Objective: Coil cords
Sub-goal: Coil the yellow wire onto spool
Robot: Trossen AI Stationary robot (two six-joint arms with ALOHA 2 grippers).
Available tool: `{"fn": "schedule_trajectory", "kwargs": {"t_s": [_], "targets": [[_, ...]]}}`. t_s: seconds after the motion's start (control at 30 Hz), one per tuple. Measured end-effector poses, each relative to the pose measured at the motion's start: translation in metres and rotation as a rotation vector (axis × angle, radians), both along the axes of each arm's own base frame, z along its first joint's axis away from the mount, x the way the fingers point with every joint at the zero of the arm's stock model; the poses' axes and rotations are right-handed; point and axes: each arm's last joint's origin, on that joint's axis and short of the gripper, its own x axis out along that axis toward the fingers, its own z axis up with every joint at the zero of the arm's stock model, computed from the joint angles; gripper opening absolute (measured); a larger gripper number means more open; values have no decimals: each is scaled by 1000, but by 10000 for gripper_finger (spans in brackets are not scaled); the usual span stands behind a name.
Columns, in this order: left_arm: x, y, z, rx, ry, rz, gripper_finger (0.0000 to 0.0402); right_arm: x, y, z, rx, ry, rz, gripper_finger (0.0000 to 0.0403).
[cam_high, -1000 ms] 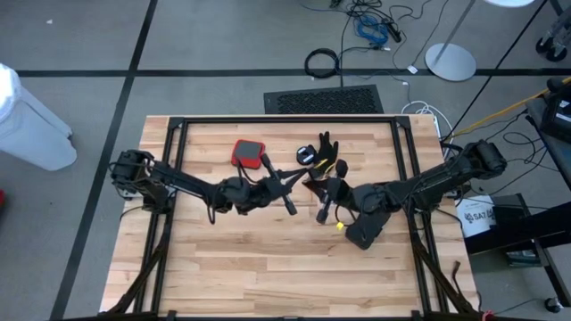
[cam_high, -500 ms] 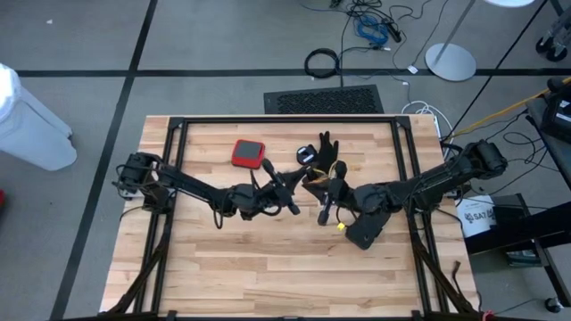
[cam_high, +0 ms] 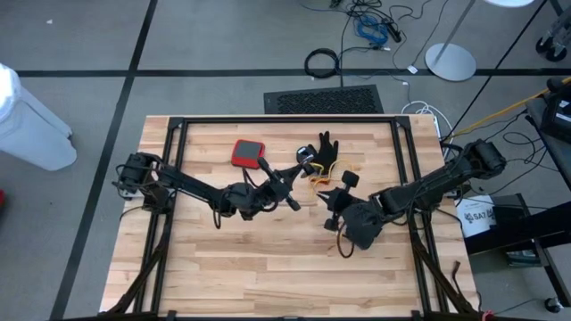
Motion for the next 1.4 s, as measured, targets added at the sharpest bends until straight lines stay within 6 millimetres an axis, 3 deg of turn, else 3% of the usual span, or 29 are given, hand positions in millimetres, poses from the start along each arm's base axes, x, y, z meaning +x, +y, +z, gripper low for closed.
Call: {"fn": "schedule_trajectory", "kwargs": {"t_s": [0.27, 0.4, 0.63, 1.0, 1.4], "targets": [[0, -2, 0, -6, -2, 0, 0, 14, -2, -31, -134, 81, -104, 119], [-1, -4, 0, -9, -1, 2, 0, 24, 1, -53, -223, 69, -108, 135], [-1, -7, 0, -13, -1, 11, 0, 32, 1, -77, -333, -26, -202, 114], [-1, -7, -1, -50, -25, 6, 0, 39, 0, -74, -406, -44, -214, 73], [-2, -9, -1, -55, -28, -2, 0, 41, -11, -74, -413, -34, -262, 66]]}}
